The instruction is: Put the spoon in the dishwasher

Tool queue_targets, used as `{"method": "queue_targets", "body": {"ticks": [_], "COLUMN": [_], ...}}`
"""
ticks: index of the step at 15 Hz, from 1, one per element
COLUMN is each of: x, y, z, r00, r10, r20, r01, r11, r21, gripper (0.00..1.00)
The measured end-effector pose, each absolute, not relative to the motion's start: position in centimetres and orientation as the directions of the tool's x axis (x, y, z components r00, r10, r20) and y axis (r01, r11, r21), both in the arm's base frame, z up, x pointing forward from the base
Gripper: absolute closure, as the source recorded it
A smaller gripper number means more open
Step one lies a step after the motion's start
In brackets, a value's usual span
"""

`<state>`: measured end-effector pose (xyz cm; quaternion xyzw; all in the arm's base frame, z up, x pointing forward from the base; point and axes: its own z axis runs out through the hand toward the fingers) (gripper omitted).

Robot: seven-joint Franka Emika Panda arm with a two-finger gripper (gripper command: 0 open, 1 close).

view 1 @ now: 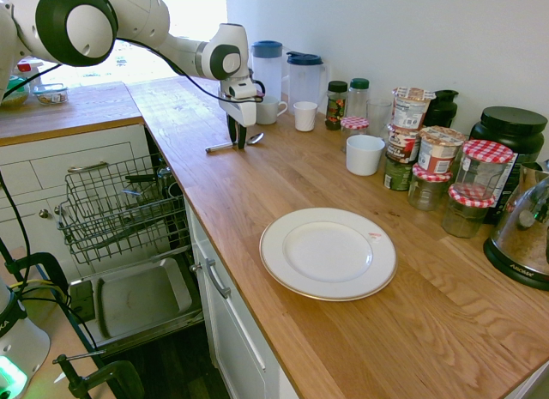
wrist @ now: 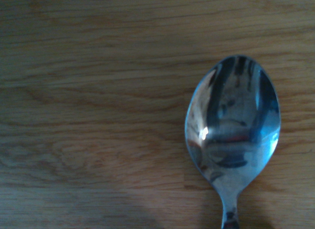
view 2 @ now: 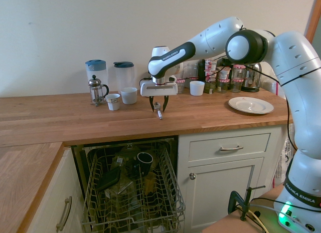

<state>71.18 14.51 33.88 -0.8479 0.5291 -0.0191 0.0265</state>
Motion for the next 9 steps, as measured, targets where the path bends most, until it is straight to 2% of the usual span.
{"method": "queue_targets", "body": {"ticks": [9], "x": [71.19], "y": [14.15], "z": [33.9], "r00": [0.454], "r10": [-0.89], "r20": [-0.024], "r01": [-0.889], "r11": [-0.452], "r21": [-0.071], "gripper": [1.0]}}
